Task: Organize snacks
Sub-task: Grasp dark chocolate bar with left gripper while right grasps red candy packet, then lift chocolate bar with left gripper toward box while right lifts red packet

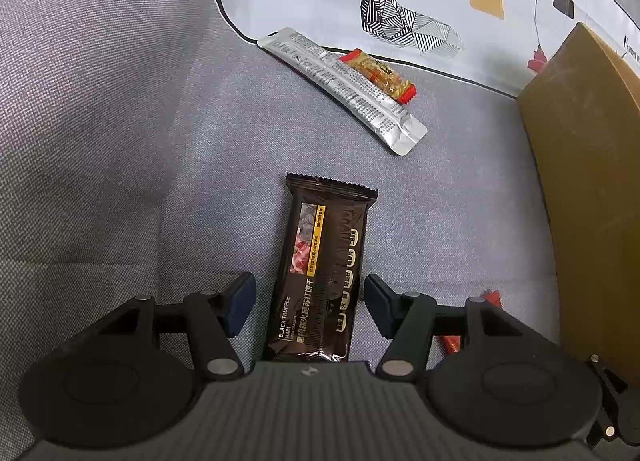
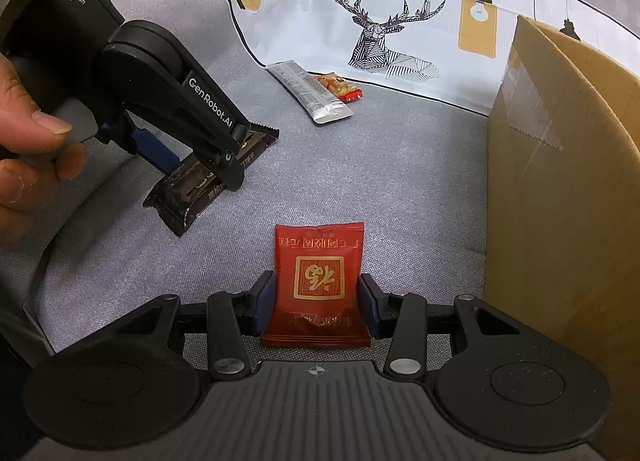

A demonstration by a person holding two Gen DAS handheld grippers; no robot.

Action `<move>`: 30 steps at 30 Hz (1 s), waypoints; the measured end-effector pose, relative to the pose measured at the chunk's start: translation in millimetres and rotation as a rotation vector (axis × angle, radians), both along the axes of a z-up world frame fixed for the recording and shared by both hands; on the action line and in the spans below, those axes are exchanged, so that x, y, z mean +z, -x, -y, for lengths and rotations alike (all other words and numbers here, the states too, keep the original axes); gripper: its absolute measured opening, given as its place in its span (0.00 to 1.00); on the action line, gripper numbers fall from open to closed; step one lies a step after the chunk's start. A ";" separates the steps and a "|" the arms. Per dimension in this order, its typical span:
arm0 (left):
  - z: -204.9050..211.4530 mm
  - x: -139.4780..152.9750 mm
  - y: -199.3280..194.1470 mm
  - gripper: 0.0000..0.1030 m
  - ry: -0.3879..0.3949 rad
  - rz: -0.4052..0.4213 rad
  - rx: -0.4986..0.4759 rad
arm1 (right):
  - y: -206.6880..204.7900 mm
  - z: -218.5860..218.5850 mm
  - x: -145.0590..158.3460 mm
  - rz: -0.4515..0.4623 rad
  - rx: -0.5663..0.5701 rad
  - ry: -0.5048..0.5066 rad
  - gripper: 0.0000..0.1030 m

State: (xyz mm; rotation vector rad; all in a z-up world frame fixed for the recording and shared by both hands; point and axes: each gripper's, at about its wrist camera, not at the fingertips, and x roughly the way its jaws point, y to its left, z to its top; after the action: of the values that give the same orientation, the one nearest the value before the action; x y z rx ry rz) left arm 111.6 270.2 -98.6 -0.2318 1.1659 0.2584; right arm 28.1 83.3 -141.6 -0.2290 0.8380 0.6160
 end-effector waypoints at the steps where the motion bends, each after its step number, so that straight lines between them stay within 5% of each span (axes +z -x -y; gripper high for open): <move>1: 0.1 -0.2 -0.2 0.62 -0.004 -0.002 -0.001 | 0.0 -0.2 0.2 0.003 -0.002 0.000 0.46; 4: 3.5 1.3 -1.1 0.43 -0.019 -0.001 -0.012 | -0.4 1.2 2.4 0.015 -0.011 -0.007 0.46; 11: 5.4 17.3 1.5 0.42 -0.034 0.049 0.004 | 2.2 2.9 22.4 0.069 -0.021 -0.051 0.45; 21: 24.9 80.3 5.9 0.42 -0.031 0.294 0.067 | 5.6 25.5 85.5 0.219 -0.068 -0.198 0.46; 30: 77.3 125.4 1.6 0.42 -0.035 0.550 0.029 | -0.1 80.2 136.7 0.396 -0.230 -0.321 0.46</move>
State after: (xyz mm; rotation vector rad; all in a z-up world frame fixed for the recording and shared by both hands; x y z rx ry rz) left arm 109.9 192.9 26.9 -0.2684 0.6134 0.2211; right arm 28.2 3.1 -4.9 0.0399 0.3677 0.4593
